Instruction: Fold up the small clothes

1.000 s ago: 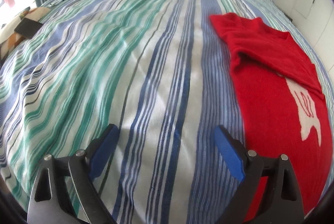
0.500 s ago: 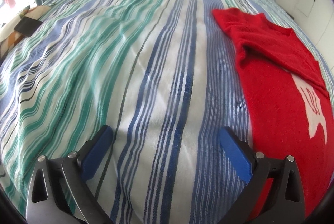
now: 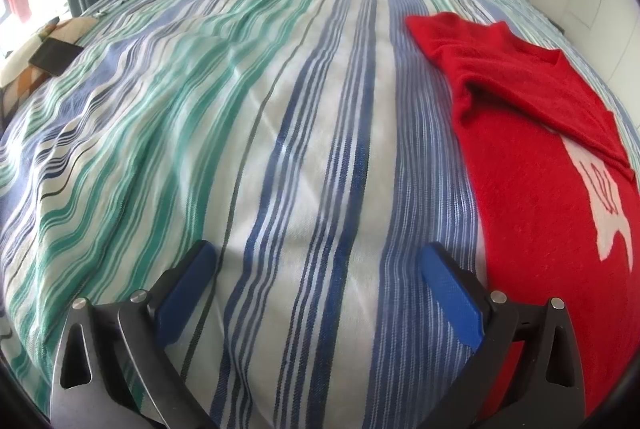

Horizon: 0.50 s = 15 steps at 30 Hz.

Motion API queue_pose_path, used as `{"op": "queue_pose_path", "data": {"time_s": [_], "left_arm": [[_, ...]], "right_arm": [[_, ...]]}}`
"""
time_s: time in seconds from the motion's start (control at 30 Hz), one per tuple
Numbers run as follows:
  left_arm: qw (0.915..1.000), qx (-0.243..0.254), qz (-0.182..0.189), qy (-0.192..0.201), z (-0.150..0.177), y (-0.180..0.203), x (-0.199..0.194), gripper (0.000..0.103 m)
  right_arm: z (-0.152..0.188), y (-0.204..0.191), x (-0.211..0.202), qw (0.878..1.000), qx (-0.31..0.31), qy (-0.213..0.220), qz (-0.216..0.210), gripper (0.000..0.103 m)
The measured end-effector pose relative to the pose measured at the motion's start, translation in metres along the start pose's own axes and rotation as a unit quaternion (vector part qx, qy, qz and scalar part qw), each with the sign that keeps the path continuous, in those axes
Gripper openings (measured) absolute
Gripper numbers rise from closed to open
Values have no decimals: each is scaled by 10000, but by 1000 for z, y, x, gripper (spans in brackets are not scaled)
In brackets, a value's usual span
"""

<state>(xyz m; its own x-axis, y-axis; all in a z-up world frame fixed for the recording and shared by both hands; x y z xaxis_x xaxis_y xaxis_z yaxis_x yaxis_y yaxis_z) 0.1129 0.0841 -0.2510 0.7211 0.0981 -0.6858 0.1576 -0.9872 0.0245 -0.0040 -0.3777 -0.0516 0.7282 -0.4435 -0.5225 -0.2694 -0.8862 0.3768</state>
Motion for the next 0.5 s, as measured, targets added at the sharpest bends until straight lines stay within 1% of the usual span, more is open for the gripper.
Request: {"op": "queue_pose_path", "data": {"time_s": [0.1,0.23,0.5], "left_arm": [[10000,30,-22,4,0,1,1,103],[10000,18,-13,4,0,1,1,103],[10000,18,-14,5,0,1,1,103]], "right_arm": [[-4,5,1,10000,65,-56,-1,96],[0,9,5,9997,105,-199,41,96],[6,7,8,9995,72,-316,7,96]]}}
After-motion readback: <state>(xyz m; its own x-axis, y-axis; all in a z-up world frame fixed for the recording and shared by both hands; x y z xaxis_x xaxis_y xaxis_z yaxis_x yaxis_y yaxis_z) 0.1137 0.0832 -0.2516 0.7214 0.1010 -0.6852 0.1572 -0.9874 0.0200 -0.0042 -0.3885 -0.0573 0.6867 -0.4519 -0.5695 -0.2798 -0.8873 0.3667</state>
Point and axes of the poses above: each gripper's, at about its wrist camera, not at the fingertips, and x roughly the way its jaws point, y to its right, z to its underside, the point moved 3 cm from there along x, roughly the way its jaws point, and after that the axes turned 14 degrees about y, right-handed, at the moved point
